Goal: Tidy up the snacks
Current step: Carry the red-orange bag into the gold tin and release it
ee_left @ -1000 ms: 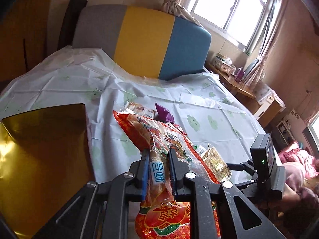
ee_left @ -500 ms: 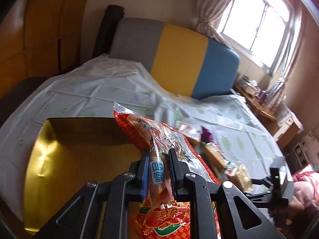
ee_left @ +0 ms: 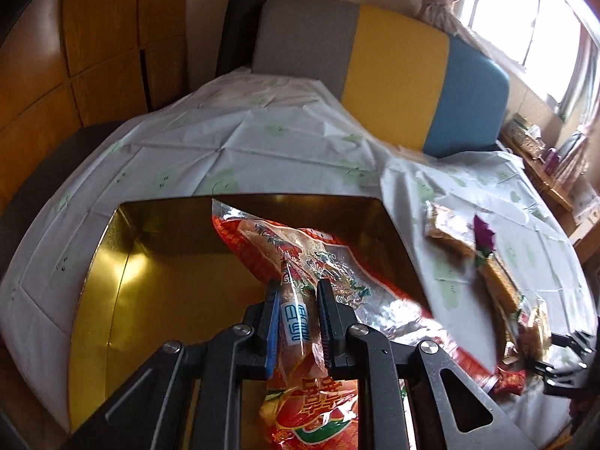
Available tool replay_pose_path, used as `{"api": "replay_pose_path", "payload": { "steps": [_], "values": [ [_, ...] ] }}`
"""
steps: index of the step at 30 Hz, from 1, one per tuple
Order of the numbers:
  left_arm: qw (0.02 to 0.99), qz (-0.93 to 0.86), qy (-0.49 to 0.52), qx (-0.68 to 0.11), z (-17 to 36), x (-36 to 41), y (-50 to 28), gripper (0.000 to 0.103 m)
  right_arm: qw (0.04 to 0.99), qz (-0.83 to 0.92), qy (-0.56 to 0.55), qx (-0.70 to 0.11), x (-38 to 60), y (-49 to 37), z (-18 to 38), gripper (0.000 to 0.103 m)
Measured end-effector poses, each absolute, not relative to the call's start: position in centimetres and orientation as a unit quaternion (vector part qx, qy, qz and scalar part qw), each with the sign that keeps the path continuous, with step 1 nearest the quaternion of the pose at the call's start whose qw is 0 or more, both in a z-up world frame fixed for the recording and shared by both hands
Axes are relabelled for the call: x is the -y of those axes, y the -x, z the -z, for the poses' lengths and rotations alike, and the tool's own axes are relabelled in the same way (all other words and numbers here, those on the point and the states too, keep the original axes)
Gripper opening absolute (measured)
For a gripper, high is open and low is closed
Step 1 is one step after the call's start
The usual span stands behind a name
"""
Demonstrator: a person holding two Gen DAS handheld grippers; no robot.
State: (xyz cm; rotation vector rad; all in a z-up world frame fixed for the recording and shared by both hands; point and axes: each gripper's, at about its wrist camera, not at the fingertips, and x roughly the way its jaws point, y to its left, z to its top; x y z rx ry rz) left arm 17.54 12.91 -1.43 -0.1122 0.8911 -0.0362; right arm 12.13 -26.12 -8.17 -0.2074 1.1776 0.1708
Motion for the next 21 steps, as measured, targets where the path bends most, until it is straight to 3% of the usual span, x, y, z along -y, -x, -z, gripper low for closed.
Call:
{"api": "replay_pose_path", "payload": {
  "steps": [7, 15, 19, 21],
  "values": [
    [0.883, -0.045, 0.025, -0.467, 3.8, -13.1, -18.9, 0.025, 0.822, -0.079, 0.093, -0.556, 26.3, -12.1, 8.2, 0.077],
    [0.884, -0.056, 0.067, -0.460, 3.2, -14.1, -17.4, 0.031, 0.821, -0.078, 0.089, -0.559, 26.4, -12.4, 8.2, 0.078],
    [0.896, -0.056, 0.075, -0.434, 1.9, -13.4, -15.2, 0.047, 0.820, -0.078, 0.084, -0.561, 26.5, -12.6, 8.3, 0.078],
    [0.900, -0.048, 0.078, -0.426, 1.4, -12.8, -13.9, 0.047, 0.819, -0.078, 0.078, -0.563, 26.7, -12.8, 8.3, 0.079]
  ]
}}
